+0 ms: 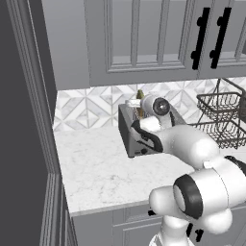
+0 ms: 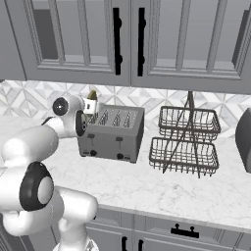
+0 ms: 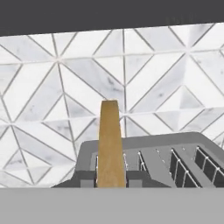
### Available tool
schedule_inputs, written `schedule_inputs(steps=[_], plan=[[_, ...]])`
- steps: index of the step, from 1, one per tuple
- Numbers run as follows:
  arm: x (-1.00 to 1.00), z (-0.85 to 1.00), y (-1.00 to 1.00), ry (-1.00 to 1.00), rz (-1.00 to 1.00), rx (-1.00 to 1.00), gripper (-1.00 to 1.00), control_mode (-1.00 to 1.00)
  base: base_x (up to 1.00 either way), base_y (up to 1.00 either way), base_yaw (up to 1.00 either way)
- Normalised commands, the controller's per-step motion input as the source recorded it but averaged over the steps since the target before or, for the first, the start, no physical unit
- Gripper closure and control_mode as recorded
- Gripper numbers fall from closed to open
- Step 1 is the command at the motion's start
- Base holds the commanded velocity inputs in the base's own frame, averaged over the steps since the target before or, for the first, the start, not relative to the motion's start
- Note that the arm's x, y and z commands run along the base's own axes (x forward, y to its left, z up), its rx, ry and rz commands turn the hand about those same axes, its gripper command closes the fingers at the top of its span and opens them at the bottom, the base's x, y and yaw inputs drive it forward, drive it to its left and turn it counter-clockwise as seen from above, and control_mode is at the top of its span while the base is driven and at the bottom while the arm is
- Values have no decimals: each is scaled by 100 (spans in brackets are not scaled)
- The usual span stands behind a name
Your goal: Start the toaster. Once the lever pops up, take the bread to the plate on the dining counter.
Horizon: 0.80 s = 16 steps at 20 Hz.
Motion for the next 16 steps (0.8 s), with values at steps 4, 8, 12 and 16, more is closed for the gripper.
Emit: schedule_inputs(steps=[4,8,12,16], plan=[[-100,63,-16,12,-12,0,100,-100,0,0,0],[-100,95,-28,18,-11,0,100,-100,0,0,0],[-100,29,-41,-8,-3,6,100,-100,0,0,0],[-93,11,-14,-44,0,12,100,-100,0,0,0]])
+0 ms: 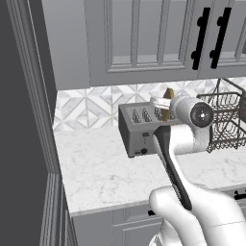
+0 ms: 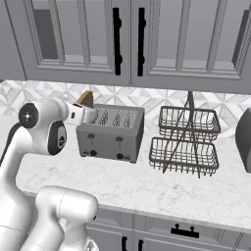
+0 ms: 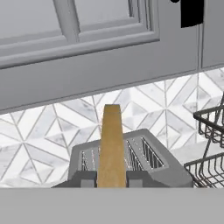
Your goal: Start the toaster. Once the lever pops up, take the bread to the plate on the dining counter.
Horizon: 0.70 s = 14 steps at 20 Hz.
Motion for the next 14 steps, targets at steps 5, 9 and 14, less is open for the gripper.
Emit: schedule_inputs(steps=[5,9,14], plan=[[-42,30,-1,-36,0,4,100,-100,0,0,0],[-27,-1,-3,0,0,0,100,-100,0,0,0],[-90,-3,-25,0,0,0,100,-100,0,0,0]])
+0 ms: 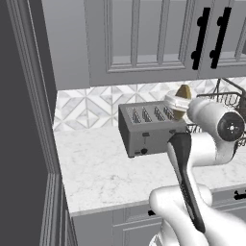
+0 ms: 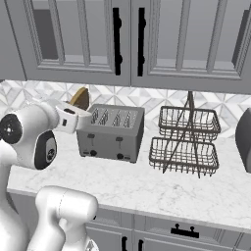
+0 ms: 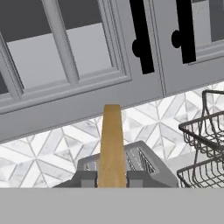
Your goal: Start the toaster. Once the lever pops up, take the bread to the plate on the dining counter.
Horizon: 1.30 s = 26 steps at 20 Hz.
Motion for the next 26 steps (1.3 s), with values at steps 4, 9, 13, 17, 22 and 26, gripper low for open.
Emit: schedule_inputs(steps=[4,9,13,17,22,26], plan=[[-62,-2,-13,0,0,0,100,-100,0,0,0],[0,0,0,0,0,0,100,-100,0,0,0],[0,0,0,0,0,0,100,-100,0,0,0],[0,0,0,0,0,0,100,-100,0,0,0],[-1,0,0,0,0,0,100,100,-33,-2,0],[0,0,0,0,0,0,100,100,-100,-35,-6]])
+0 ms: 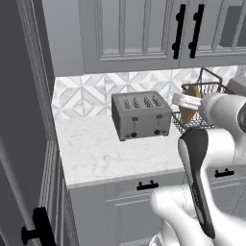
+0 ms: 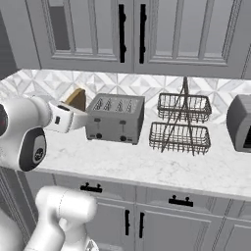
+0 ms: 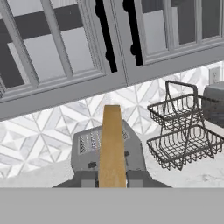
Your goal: Start the toaster. Once the lever pops up, take the bread to the plate on the dining counter.
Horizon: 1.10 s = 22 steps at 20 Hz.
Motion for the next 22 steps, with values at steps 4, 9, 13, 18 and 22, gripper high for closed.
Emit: schedule_inputs(steps=[4,9,13,18,22], plan=[[0,0,0,0,0,0,100,100,-56,-52,-68],[0,0,0,0,0,0,100,100,-1,-6,-98],[0,0,0,0,0,0,100,100,0,0,-100],[0,0,0,0,0,0,100,100,5,-21,-98],[0,0,0,0,0,0,100,100,48,-50,-82]])
